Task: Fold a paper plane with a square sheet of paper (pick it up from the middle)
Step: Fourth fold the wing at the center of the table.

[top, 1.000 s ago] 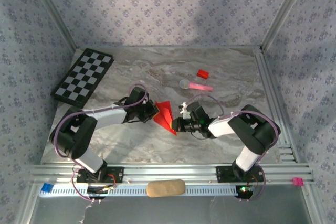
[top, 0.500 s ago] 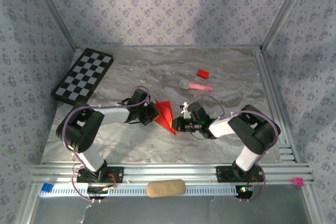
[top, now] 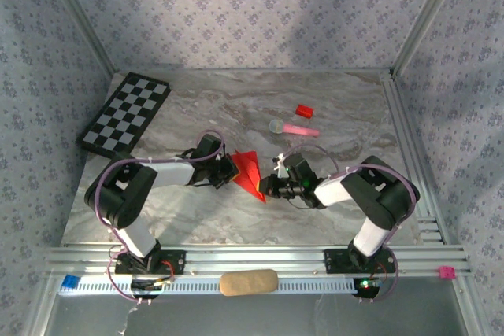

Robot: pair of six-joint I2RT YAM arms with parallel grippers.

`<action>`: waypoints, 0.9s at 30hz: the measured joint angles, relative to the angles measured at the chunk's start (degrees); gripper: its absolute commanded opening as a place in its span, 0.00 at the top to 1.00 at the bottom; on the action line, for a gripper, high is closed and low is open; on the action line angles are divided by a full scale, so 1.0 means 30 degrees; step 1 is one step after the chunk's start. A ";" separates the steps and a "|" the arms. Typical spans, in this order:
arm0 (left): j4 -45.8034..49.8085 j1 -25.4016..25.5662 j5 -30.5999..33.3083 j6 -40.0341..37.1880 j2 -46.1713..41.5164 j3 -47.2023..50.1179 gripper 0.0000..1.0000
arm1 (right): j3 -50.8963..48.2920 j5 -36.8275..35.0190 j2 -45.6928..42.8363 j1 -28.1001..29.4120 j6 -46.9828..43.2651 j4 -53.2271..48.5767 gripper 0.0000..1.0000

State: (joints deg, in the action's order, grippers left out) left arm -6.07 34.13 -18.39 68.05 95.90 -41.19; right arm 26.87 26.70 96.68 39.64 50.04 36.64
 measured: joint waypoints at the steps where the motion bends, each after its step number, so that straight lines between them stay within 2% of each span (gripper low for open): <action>1: 0.0007 0.0000 0.0000 0.0000 0.0000 0.0000 0.94 | -0.0015 0.0117 0.0066 -0.0044 0.0073 0.0124 1.00; 16: 0.0015 0.0015 0.0073 -0.0007 0.0007 0.0015 0.98 | -0.0291 0.0692 0.0291 -0.0364 0.0772 0.0984 1.00; 27: 0.0007 0.0015 0.0073 -0.0066 0.0036 -0.0007 0.96 | -0.0357 0.1625 0.0787 -0.0765 0.1341 0.1668 1.00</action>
State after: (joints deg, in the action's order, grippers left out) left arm -6.04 34.17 -18.17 67.85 96.01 -41.21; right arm 25.80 31.57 99.04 37.34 54.06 41.65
